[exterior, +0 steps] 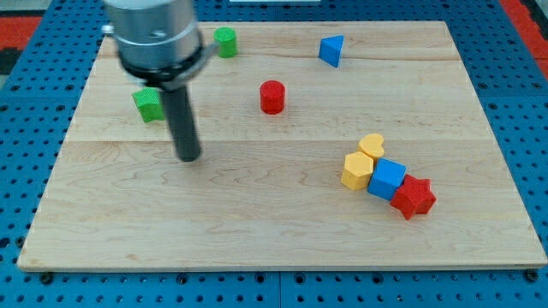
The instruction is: Push the green star towards the bottom side of the board
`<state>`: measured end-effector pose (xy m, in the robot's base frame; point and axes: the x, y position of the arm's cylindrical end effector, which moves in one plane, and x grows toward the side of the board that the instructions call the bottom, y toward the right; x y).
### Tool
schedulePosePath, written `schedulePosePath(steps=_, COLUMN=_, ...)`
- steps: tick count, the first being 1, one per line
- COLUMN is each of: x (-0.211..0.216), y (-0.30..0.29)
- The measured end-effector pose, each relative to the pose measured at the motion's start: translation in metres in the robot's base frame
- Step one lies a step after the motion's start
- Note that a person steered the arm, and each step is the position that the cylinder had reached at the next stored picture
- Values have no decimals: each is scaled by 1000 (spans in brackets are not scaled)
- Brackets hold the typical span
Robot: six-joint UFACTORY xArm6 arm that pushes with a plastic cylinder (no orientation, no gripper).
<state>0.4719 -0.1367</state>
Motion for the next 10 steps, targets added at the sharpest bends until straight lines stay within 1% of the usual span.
schedulePosePath(steps=1, x=10, y=-51)
schedulePosePath(steps=2, x=-58, y=-98)
schedulePosePath(steps=3, x=-121, y=-115)
schedulePosePath(steps=4, x=-110, y=-61)
schedulePosePath(steps=5, x=-58, y=62)
schedulePosePath(steps=6, x=-15, y=165)
schedulePosePath(steps=7, x=-29, y=99)
schedulePosePath(steps=8, x=-64, y=36)
schedulePosePath(steps=9, x=-62, y=-10)
schedulePosePath(steps=10, x=-36, y=-13)
